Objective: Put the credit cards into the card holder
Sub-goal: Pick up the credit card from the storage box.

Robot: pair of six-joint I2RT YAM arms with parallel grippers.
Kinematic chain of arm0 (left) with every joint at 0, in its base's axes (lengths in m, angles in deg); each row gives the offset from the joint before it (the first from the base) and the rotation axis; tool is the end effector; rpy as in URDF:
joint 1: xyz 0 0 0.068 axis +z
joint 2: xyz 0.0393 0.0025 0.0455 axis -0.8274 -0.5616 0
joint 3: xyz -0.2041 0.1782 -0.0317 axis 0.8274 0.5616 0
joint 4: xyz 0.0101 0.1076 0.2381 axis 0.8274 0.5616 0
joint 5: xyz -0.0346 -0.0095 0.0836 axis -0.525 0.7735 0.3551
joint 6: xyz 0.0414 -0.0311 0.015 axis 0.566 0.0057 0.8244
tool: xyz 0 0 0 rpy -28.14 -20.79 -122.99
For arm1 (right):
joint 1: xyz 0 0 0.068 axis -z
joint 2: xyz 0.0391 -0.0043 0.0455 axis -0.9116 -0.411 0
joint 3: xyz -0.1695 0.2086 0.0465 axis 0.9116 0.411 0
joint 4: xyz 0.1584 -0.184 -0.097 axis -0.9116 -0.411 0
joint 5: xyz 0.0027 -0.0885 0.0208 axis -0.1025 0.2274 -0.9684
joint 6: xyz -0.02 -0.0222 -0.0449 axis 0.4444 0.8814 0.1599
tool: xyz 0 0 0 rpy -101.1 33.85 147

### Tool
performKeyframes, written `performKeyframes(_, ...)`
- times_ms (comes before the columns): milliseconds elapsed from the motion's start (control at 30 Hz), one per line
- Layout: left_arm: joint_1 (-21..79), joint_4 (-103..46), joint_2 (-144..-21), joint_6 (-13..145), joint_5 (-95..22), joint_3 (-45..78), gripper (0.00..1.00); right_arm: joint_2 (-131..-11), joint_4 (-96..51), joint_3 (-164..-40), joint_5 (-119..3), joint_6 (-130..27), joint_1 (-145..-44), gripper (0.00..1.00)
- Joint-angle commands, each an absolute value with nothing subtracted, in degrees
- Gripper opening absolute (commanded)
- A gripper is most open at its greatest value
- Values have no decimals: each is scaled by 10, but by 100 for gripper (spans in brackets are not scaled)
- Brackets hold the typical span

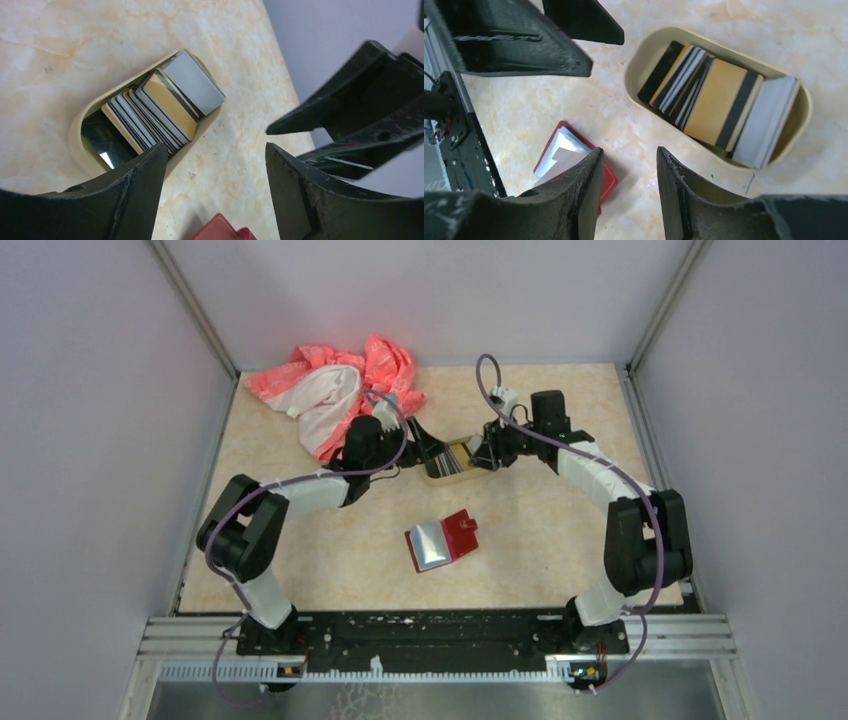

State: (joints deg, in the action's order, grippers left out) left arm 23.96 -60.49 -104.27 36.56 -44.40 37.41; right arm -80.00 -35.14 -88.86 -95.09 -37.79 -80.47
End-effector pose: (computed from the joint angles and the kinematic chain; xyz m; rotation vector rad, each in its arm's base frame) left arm 0.3113 -0.2054 0.2177 0.0664 1.9262 -1.1424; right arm 0.3233 0.1110 0.2528 -0.8061 2.0513 0.9637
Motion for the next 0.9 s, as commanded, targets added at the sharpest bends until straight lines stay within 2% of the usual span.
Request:
performKeyframes(0,240,-489,-1103,358,-414,300,79,-755,-287,-881,-967,-420,-779,43)
performKeyframes(267,218,-391,-1164,327,-322,213,83,-762,-290,-881,-976,-415,-773,43)
performKeyframes(500,209,-318,-1202,292,-287,156,84,-755,-289,-878,-978,-412,-770,43)
performKeyframes(667,195,-220,-1236,273,-219,88,86,-756,-289,-878,-981,-410,-769,43)
performKeyframes(867,192,-193,-1265,262,-222,51,89,-754,-290,-878,-986,-410,-764,43)
